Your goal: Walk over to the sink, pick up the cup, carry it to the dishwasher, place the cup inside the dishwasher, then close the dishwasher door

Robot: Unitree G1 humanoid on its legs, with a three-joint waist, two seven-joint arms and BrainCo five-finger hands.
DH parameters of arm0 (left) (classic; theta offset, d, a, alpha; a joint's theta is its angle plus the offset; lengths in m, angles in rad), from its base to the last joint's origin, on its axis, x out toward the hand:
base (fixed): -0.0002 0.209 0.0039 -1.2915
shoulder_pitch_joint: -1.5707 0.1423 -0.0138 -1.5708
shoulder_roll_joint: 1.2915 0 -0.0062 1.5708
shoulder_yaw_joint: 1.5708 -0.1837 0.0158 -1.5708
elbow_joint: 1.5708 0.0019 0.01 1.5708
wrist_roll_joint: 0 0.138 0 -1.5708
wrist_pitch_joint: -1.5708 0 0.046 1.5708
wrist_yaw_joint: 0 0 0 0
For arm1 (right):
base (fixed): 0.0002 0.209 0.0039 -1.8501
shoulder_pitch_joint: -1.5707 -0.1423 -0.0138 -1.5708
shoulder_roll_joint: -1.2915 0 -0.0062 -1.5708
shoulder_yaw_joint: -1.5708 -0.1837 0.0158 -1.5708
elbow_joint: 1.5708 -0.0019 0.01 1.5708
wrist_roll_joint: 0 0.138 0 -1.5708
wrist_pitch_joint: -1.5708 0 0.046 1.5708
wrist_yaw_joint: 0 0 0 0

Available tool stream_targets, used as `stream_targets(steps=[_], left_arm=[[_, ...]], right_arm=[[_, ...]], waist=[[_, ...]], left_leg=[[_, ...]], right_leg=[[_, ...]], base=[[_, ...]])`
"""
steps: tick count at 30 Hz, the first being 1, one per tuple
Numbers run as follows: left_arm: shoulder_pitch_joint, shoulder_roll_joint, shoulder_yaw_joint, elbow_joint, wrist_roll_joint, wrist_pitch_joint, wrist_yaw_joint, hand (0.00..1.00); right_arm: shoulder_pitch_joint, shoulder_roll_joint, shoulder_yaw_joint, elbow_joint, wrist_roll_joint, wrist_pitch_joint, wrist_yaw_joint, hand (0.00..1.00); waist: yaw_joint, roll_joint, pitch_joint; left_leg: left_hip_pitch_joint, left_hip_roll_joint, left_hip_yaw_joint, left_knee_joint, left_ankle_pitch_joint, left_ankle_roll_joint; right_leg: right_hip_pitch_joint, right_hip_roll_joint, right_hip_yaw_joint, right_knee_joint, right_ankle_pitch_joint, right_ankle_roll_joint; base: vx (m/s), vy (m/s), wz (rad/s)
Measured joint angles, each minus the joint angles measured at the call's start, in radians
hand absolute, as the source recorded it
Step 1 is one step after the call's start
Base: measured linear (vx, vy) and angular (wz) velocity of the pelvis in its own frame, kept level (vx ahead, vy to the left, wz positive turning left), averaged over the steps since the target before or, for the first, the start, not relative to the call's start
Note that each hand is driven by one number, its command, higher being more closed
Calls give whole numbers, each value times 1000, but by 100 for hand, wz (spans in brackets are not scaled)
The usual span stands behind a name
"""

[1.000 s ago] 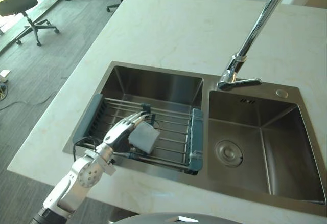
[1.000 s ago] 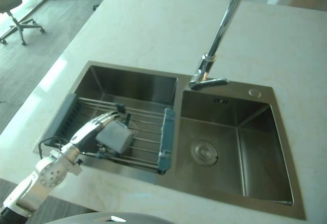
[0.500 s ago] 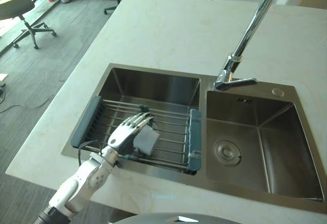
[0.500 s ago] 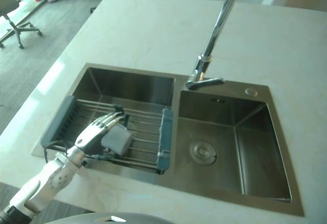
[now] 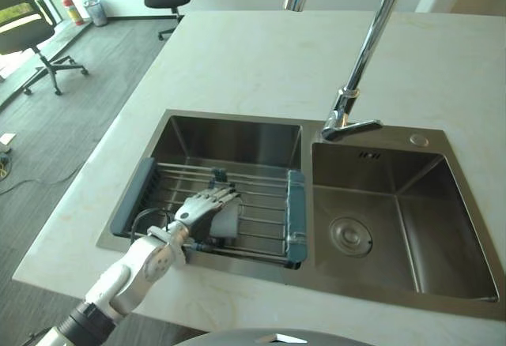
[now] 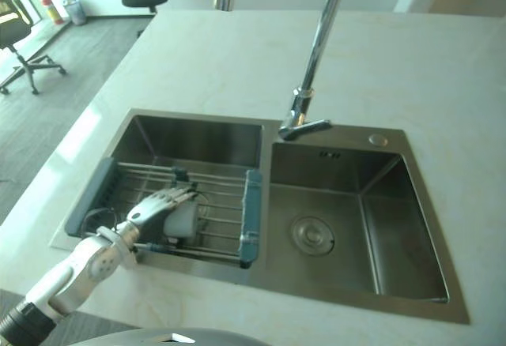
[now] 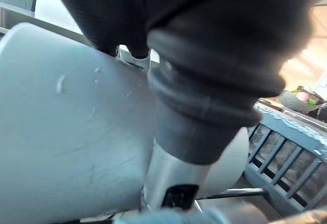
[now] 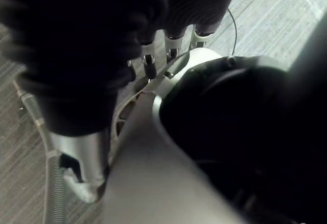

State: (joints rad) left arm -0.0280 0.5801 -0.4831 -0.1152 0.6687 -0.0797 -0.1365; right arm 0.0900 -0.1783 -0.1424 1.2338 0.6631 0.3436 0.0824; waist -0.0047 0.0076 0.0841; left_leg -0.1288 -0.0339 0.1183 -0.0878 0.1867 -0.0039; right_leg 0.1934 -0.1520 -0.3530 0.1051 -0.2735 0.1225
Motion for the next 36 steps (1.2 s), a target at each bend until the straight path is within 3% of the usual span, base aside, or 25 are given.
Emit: stream_targets(steps=[4,11,12,19,24,28,33,36], left_arm=[[-25,0,2,12,-38,75,-66,0],[-43,0,2,11,-36,103,-115,0],[-46,0,2,10,-35,106,-127,100],[-63,-3,10,-5,-36,115,-203,100],[-98,-2,9,-14,-55,144,-297,100],[-96,3,5,-15,-83,144,-298,100],[-53,56,5,-26,-170,80,-114,100],[10,68,55,-77,-254,-13,33,100]], right_arm=[[-11,2,13,0,0,0,0,0],[-15,1,11,0,0,2,0,0],[-15,1,10,0,-1,2,0,0],[-13,1,0,0,-1,0,0,0],[-14,1,3,-1,-2,-4,0,0],[-15,1,5,-1,-3,-8,0,0],[-14,1,11,-4,-1,-17,4,0],[-10,9,-3,-12,4,-26,17,0]], waist=[[-5,-9,-3],[-8,-9,-3],[-8,-9,-3],[-11,-11,-2],[-17,-11,-1],[-20,-10,-1],[-26,-7,2],[-25,-20,26]], left_leg=[[6,-2,16,0,-3,4],[6,-2,17,0,-5,3],[6,-2,17,0,-10,-3],[6,-12,18,0,-12,1],[6,-13,19,0,-10,5],[6,-13,18,0,-10,5],[6,-16,18,0,-12,6],[6,-18,8,0,-11,7]], right_leg=[[-2,-6,13,1,-2,3],[-5,-8,13,6,-3,5],[-5,-9,13,6,-4,6],[-7,-19,13,9,-7,12],[-7,-20,13,9,-8,12],[-7,-20,12,9,-8,13],[-5,-22,9,9,-8,14],[3,-21,-3,10,-7,15]], base=[[6,-29,-11],[-13,-17,-1],[-30,-14,0],[0,0,0],[0,0,0],[0,0,0],[0,0,1],[0,-2,11]])
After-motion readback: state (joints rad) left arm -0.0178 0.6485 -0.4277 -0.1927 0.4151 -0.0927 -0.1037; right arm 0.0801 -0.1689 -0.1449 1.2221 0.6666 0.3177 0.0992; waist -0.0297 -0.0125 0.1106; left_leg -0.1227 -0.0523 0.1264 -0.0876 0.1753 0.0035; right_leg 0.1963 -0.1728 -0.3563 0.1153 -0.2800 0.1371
